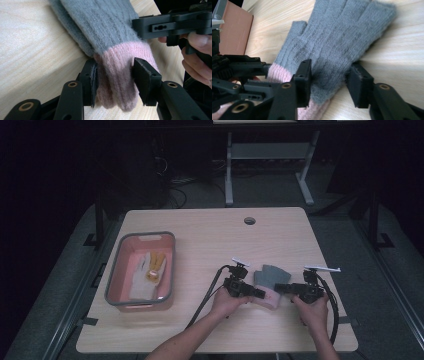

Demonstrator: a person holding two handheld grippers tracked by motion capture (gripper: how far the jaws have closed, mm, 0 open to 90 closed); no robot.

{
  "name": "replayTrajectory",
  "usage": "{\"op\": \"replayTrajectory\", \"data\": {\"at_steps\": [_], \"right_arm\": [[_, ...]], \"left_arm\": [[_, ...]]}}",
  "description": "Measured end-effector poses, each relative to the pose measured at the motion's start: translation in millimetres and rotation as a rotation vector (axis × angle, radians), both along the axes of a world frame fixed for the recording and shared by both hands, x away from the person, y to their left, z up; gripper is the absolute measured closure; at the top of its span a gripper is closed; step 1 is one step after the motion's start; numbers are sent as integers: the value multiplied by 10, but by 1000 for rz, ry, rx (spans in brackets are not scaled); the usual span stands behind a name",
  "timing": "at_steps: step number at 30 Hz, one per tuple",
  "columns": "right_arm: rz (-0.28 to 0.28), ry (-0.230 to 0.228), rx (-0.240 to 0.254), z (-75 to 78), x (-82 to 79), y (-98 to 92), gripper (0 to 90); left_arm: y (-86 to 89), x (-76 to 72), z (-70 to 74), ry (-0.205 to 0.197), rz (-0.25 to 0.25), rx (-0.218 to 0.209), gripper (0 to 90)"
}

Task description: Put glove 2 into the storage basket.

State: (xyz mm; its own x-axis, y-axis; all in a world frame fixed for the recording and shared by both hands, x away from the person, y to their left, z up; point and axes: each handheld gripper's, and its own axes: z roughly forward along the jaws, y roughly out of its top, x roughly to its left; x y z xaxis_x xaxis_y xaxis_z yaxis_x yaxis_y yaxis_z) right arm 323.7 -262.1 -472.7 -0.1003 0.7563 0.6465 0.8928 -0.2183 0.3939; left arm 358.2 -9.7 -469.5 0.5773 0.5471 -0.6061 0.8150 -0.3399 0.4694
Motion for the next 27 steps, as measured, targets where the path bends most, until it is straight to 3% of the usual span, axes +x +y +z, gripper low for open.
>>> {"op": "replayTrajectory", "data": {"at_steps": [6, 10, 13, 17, 27], "right_arm": [[7, 6, 16, -40, 30, 20, 709], [15, 6, 39, -52, 41, 20, 761], [14, 6, 42, -47, 35, 22, 775], [23, 5, 36, -10, 22, 28, 783], [71, -28, 4, 128, 2, 140, 785]], "left_arm": [[1, 10, -8, 18, 3, -17, 599], [7, 15, -5, 5, -7, -15, 616], [5, 3, 9, -5, -8, -12, 628], [37, 4, 9, 20, -4, -34, 638], [184, -35, 70, 9, 8, -57, 640]]}}
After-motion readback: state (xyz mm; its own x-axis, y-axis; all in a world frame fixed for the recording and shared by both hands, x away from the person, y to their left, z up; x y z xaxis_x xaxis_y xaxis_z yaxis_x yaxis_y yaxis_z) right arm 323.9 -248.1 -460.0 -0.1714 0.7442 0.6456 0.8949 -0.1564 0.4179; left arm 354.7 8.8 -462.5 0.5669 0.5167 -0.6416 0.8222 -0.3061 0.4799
